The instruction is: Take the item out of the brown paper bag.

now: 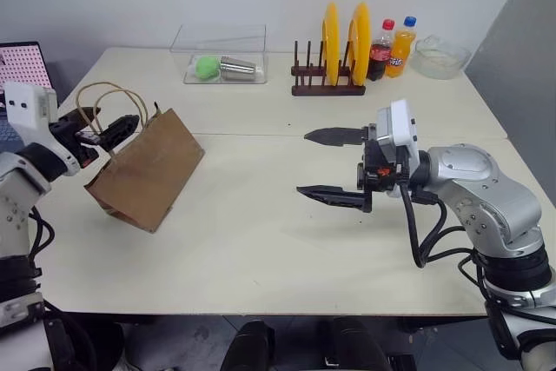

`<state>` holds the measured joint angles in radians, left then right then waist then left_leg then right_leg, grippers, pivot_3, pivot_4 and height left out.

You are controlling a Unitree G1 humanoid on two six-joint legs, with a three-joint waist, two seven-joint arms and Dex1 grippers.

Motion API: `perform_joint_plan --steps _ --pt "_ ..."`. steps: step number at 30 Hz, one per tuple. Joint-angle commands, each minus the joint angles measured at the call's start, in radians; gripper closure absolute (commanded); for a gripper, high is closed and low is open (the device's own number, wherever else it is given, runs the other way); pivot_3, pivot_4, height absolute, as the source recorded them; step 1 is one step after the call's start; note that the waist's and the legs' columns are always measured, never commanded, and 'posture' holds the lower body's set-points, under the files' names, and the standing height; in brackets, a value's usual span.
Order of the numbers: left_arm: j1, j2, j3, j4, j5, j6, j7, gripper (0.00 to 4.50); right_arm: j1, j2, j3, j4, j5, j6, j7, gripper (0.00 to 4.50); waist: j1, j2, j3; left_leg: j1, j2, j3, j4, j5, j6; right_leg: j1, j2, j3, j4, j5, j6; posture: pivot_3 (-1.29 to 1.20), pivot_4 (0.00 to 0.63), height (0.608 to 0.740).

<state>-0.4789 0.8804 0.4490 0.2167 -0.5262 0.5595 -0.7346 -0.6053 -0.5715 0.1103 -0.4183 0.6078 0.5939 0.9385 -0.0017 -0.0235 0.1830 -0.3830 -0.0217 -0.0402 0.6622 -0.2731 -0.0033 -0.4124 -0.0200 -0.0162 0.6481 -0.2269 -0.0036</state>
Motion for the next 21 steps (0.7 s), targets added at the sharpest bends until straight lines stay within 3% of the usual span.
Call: perform_joint_plan --steps 1,3,15,21 --pt "-0.062 0.046 -0.015 0.037 0.025 -0.044 -0.033 0.19 -0.022 -0.007 -0.019 -0.034 0.008 -0.004 -0.004 0.0 0.0 0.0 0.0 0.0 0.0 0.0 0.0 0.0 0.0 0.0 0.0 0.0 0.0 0.0 0.0 0.0 0.15 0.74" --pt "-0.09 0.049 -0.029 0.069 0.039 -0.061 -0.047 0.58 -0.023 -0.006 -0.018 -0.033 0.005 -0.005 -0.007 0.0 0.0 0.0 0.0 0.0 0.0 0.0 0.0 0.0 0.0 0.0 0.0 0.0 0.0 0.0 0.0 0.0 0.15 0.74" --pt "-0.186 0.075 -0.083 0.172 0.088 -0.147 -0.175 4.47 -0.017 -0.013 -0.028 -0.044 0.01 0.002 -0.016 0.0 0.0 0.0 0.0 -0.001 0.0 0.0 0.0 0.0 0.0 -0.001 0.0 0.0 0.0 0.0 0.0 0.0 0.15 0.74" --pt "-0.276 0.108 -0.166 0.166 0.075 -0.107 -0.332 4.47 0.02 -0.015 -0.037 -0.075 0.007 0.001 -0.05 0.0 0.0 -0.001 0.001 -0.002 0.0 0.0 0.0 0.0 0.0 -0.002 0.0 0.0 0.001 0.0 0.0 0.0 0.15 0.74"
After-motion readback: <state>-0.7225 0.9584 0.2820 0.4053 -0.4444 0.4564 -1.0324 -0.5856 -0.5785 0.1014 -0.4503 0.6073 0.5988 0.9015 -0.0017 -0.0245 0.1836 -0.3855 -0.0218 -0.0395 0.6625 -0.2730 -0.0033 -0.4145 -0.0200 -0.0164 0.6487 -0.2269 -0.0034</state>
